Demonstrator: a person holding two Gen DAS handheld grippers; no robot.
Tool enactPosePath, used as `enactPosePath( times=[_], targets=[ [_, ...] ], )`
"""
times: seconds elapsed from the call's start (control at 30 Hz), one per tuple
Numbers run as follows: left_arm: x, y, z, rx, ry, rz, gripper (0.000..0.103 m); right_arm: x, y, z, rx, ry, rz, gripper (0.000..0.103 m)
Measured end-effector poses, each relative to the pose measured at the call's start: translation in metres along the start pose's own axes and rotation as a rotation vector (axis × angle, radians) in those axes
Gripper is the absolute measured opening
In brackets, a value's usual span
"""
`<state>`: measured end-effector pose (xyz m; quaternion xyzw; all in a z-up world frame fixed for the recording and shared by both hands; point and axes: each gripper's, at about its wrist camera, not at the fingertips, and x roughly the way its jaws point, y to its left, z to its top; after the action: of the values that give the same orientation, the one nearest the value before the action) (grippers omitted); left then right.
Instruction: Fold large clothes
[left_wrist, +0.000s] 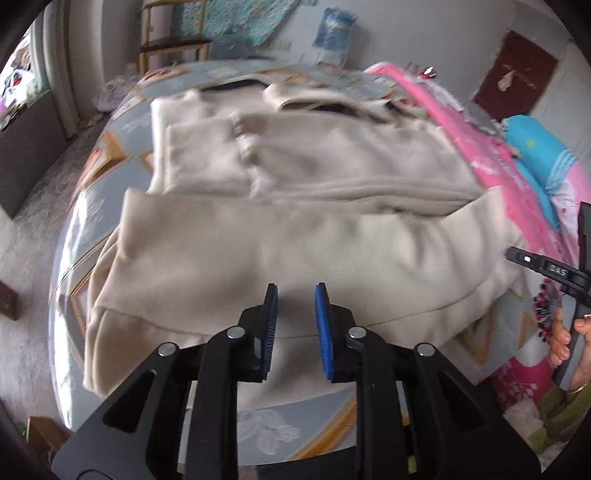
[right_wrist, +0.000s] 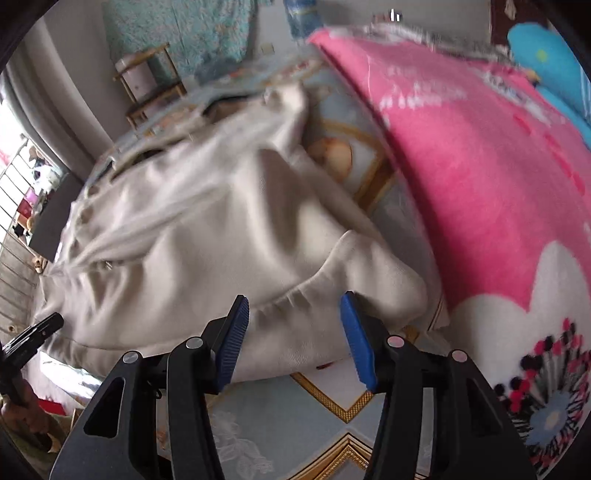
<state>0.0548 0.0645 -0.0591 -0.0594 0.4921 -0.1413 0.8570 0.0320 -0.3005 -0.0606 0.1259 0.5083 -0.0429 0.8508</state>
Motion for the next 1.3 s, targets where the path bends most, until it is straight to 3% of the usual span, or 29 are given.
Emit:
enactPosePath(
  times=[0.07,0.13,0.23,0.3,0.37,0.5,0.6,0.7,0.77,0.97,1.13,1.3],
  targets=[
    [-0.003,0.007,0.002,-0.035,-0.009,-0.027,0.019,-0.005,0.007,0.003,-0.035,-0.004,-0.026,0.051],
    [-0.012,0.011,0.004,-0.046,-0.027,-0.008,0.020,-0.019,0.016,0.004,-0.070,-0.025,-0.031,0.052],
    [-0.025,0.015,0.007,-0.058,-0.055,-0.012,0.030,-0.040,0.037,0.006,-0.120,-0.068,0.051,0.068],
    [-0.029,0.013,0.007,-0.046,-0.058,-0.006,0.034,-0.047,0.055,0.006,-0.171,-0.072,0.114,0.072],
    [-0.028,0.012,0.005,-0.030,-0.046,0.014,0.049,-0.047,0.080,0.000,-0.239,-0.050,0.174,0.073],
    [-0.016,0.012,0.001,-0.025,0.002,0.060,0.055,-0.034,0.125,-0.014,-0.341,-0.005,0.233,0.073],
    [-0.010,0.010,-0.002,-0.009,0.003,0.078,0.059,-0.019,0.150,-0.026,-0.397,0.023,0.235,0.073],
    [-0.007,0.005,-0.003,0.010,0.005,0.088,0.068,0.008,0.169,-0.043,-0.483,0.072,0.105,0.073],
    [-0.004,0.001,-0.004,0.028,0.004,0.104,0.072,0.008,0.175,-0.049,-0.510,0.056,0.076,0.073],
    [-0.001,-0.005,-0.004,0.045,0.002,0.117,0.079,-0.016,0.172,-0.036,-0.478,0.001,0.131,0.073],
    [0.003,-0.009,-0.004,0.058,0.007,0.135,0.082,0.015,0.173,-0.042,-0.491,0.084,0.096,0.073],
    [0.006,-0.013,-0.003,0.072,0.013,0.166,0.083,0.002,0.168,-0.034,-0.454,0.043,0.118,0.073]
  ],
)
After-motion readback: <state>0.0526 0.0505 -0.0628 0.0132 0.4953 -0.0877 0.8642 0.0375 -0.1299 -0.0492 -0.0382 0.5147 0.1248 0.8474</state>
